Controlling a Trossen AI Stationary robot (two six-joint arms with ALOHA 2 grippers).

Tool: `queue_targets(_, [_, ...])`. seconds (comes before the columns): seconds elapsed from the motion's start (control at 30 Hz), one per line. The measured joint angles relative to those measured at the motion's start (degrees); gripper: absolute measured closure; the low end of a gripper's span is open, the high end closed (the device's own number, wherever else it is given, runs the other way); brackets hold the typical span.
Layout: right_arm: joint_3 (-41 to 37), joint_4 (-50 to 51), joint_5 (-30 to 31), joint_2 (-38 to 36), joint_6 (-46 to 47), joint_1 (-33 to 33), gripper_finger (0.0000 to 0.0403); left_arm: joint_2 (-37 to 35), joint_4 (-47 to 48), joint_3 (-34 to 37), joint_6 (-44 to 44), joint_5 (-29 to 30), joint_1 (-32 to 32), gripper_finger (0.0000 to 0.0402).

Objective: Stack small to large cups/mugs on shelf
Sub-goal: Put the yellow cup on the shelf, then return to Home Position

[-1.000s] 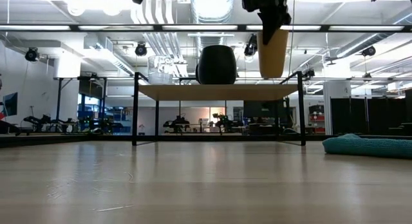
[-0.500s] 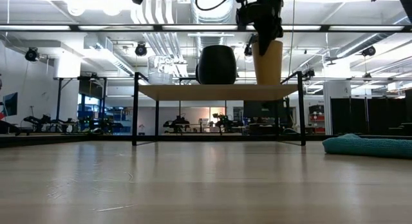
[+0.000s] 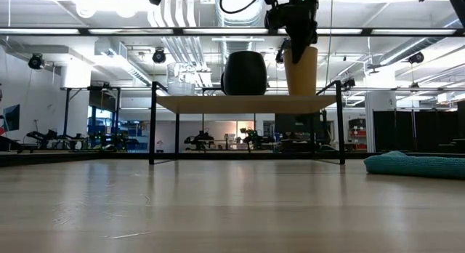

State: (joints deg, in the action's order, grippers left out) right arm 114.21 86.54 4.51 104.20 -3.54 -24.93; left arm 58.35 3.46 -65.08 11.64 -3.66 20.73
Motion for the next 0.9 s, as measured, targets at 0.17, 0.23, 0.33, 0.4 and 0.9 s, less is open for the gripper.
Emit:
queue_targets(0.17, [-0.26,0.30,-0.21,0.52,-0.14,-0.09,0.0357,0.00,0.00,0.00,-0.01,0.00,0.00,0.0313])
queue_targets(0.23, [-0.24,0.30,-0.17,0.37,-0.21,-0.07,0.0340,0.00,0.00,0.00,-0.02,0.00,0.00,0.0313])
queue_targets(0.33, [-0.20,0.23,0.17,0.24,-1.02,-0.04,0.0316,0.00,0.00,0.00,-0.02,0.00,0.02,0.0313])
queue_targets(0.4, [-0.20,0.18,1.36,0.26,-1.03,-0.04,0.0304,0.00,0.00,0.00,-0.02,0.00,0.02,0.0313])
queue_targets(0.9, [9.91,3.43,3.50,-0.40,-0.05,0.08,0.0293,-0.45,-0.01,0.00,-0.07,0.02,0.15,0.0313])
